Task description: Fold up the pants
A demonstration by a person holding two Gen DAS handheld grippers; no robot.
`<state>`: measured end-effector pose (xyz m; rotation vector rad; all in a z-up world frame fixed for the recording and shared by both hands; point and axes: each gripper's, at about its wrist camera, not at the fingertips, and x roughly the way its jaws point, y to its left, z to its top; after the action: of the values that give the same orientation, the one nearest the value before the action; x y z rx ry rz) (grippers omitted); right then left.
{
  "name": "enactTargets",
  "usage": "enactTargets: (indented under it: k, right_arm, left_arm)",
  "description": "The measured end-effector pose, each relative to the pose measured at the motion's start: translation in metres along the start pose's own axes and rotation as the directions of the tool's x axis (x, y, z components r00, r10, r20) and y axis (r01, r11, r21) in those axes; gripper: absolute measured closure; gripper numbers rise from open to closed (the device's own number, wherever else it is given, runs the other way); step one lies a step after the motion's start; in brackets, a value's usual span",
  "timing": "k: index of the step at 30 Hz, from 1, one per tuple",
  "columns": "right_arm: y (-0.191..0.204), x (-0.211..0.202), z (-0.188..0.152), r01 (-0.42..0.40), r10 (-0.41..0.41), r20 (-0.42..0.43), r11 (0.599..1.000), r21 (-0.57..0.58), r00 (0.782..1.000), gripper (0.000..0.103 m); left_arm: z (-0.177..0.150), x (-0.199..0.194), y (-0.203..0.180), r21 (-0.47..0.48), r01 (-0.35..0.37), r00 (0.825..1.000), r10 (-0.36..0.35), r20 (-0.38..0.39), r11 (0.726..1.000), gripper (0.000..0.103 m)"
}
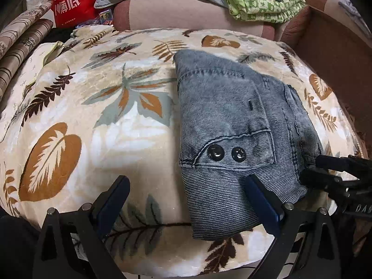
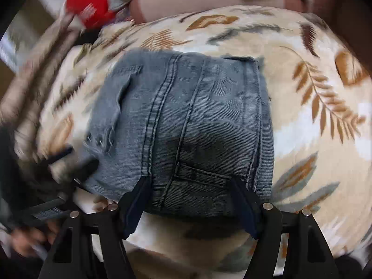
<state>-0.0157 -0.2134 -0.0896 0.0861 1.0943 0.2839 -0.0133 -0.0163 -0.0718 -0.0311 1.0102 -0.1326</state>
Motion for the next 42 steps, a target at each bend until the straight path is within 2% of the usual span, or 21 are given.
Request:
enactTargets:
  k: [2, 4, 5, 7, 10, 13, 15, 19, 21, 42]
  right_arm:
    - [0.003, -0.006, 0.002, 0.009, -0.009, 0.003, 1.000, -0.004, 1.000, 0.030]
    - [-0.004, -0.017, 0.004, -0.025, 0.024, 0.030, 0.999, 0.039, 0.999, 0.029]
    - [-0.008, -0.020, 0.004, -0.018, 0.016, 0.037, 0.999, 0.049, 0.999, 0.029]
    - [-0.012, -0.028, 0.006, 0.076, -0.078, 0.065, 0.996, 0.043, 0.995, 0.029]
    - [-0.015, -0.044, 0.010, 0.148, -0.152, 0.123, 0.988, 0.039, 0.981, 0.029]
    - [-0.014, -0.060, 0.014, 0.217, -0.221, 0.186, 0.975, 0.041, 0.957, 0.027]
    - [-0.009, -0.072, 0.018, 0.276, -0.276, 0.231, 0.961, 0.035, 0.933, 0.026]
    - [0.002, -0.090, 0.024, 0.342, -0.333, 0.292, 0.939, 0.020, 0.897, 0.025]
    - [0.005, -0.095, 0.025, 0.348, -0.336, 0.310, 0.937, 0.019, 0.889, 0.025]
    - [0.006, -0.095, 0.025, 0.354, -0.345, 0.309, 0.935, 0.029, 0.886, 0.024]
  left_arm:
    - [0.004, -0.009, 0.011, -0.056, 0.056, 0.998, -0.055, 0.018, 0.997, 0.004]
    - [0.010, -0.017, 0.026, -0.139, 0.119, 0.992, -0.111, 0.064, 0.983, 0.004]
    - [0.014, -0.019, 0.034, -0.176, 0.132, 0.990, -0.120, 0.075, 0.976, 0.004]
    - [0.020, -0.018, 0.048, -0.222, 0.107, 0.993, -0.091, 0.080, 0.969, 0.004]
    - [0.023, -0.013, 0.058, -0.259, 0.073, 0.996, -0.059, 0.059, 0.963, 0.004]
    - [0.020, -0.012, 0.057, -0.258, 0.062, 0.997, -0.050, 0.055, 0.964, 0.004]
    - [0.018, -0.012, 0.053, -0.241, 0.060, 0.997, -0.049, 0.054, 0.969, 0.004]
    - [0.018, -0.013, 0.046, -0.218, 0.060, 0.997, -0.050, 0.055, 0.974, 0.004]
    - [0.018, -0.014, 0.046, -0.211, 0.061, 0.997, -0.051, 0.055, 0.976, 0.004]
    - [0.015, -0.014, 0.049, -0.214, 0.053, 0.998, -0.043, 0.051, 0.975, 0.004]
